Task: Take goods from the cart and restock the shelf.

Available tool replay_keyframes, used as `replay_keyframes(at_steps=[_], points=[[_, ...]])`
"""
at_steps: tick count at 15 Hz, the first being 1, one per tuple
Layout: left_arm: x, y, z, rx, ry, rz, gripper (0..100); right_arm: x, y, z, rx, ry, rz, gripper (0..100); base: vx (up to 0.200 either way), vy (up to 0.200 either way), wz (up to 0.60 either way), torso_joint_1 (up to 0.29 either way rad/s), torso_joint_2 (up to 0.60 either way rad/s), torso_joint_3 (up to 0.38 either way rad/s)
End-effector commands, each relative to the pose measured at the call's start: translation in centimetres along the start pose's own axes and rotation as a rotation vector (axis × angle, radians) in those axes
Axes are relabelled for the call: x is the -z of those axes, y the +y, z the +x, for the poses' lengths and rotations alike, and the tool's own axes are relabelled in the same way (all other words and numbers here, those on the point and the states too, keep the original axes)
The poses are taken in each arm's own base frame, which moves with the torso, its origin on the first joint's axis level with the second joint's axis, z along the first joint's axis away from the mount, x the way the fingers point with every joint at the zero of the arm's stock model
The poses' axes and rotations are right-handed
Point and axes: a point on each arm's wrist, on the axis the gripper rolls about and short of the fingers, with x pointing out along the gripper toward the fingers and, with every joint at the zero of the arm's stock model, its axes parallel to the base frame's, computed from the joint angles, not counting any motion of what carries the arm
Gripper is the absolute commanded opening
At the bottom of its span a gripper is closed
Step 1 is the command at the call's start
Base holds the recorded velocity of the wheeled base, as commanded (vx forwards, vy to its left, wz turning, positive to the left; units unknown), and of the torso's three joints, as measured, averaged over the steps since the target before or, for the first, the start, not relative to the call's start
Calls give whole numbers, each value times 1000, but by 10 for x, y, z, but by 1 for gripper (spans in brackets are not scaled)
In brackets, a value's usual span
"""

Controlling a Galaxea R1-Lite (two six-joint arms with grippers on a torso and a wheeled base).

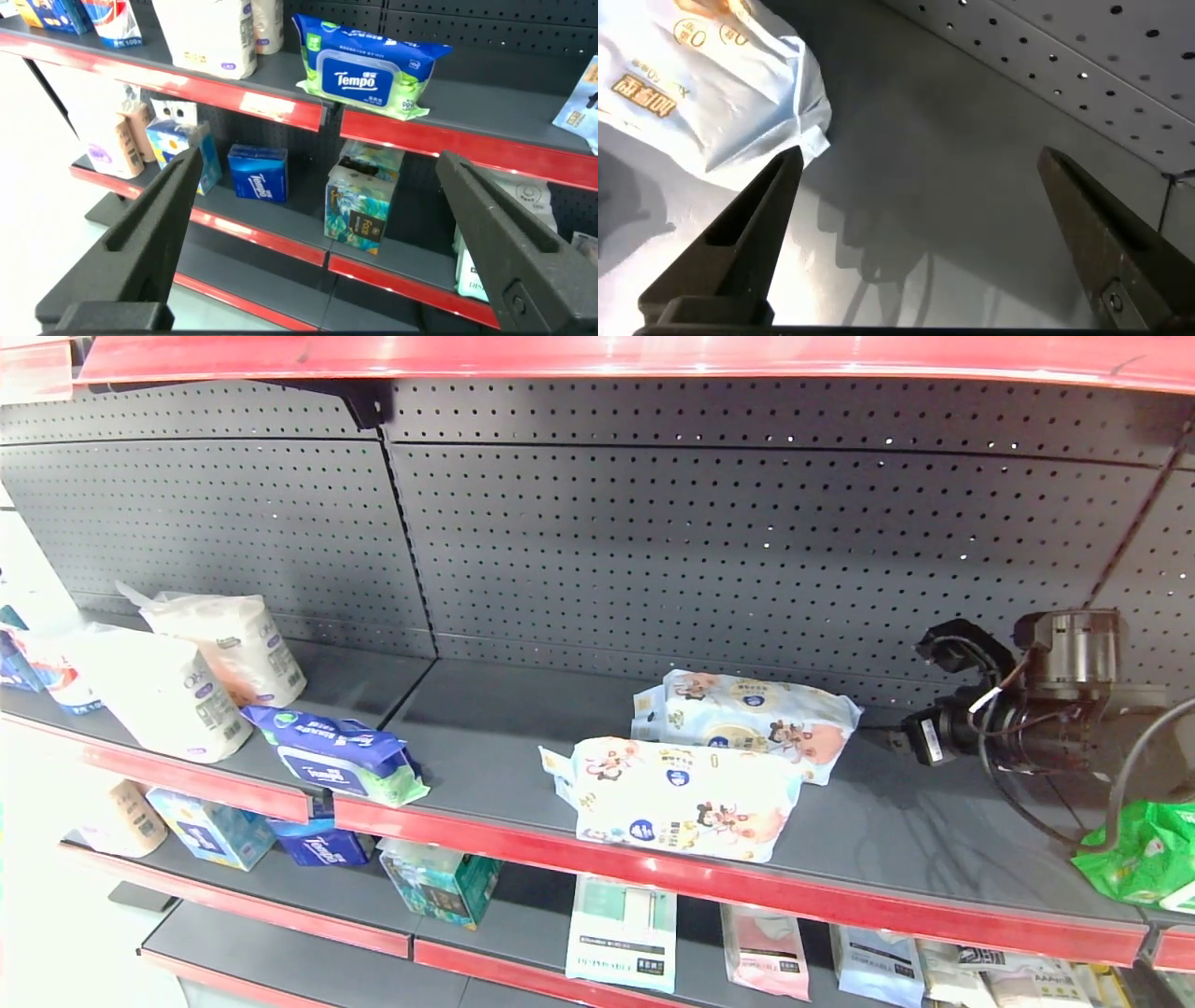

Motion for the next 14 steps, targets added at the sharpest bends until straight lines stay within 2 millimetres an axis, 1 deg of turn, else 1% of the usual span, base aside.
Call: replay_keyframes(at_steps=[1,4,7,12,14], points=[[0,0,0,0,0,0,100,-2,5,4,-14,-2,-7,100,0,0,0,0,0,0],[0,0,0,-1,0,0,100,-7,13,6,-36,-16,3,100,0,0,0,0,0,0],[0,0,0,0,0,0,100,-10,15,8,-41,-22,5,100,0,0,0,0,0,0],[0,0,0,-1,0,0,100,-14,25,9,-67,-29,-10,100,0,0,0,0,0,0],[0,0,0,0,0,0,100,-15,26,11,-70,-32,-12,100,0,0,0,0,0,0]])
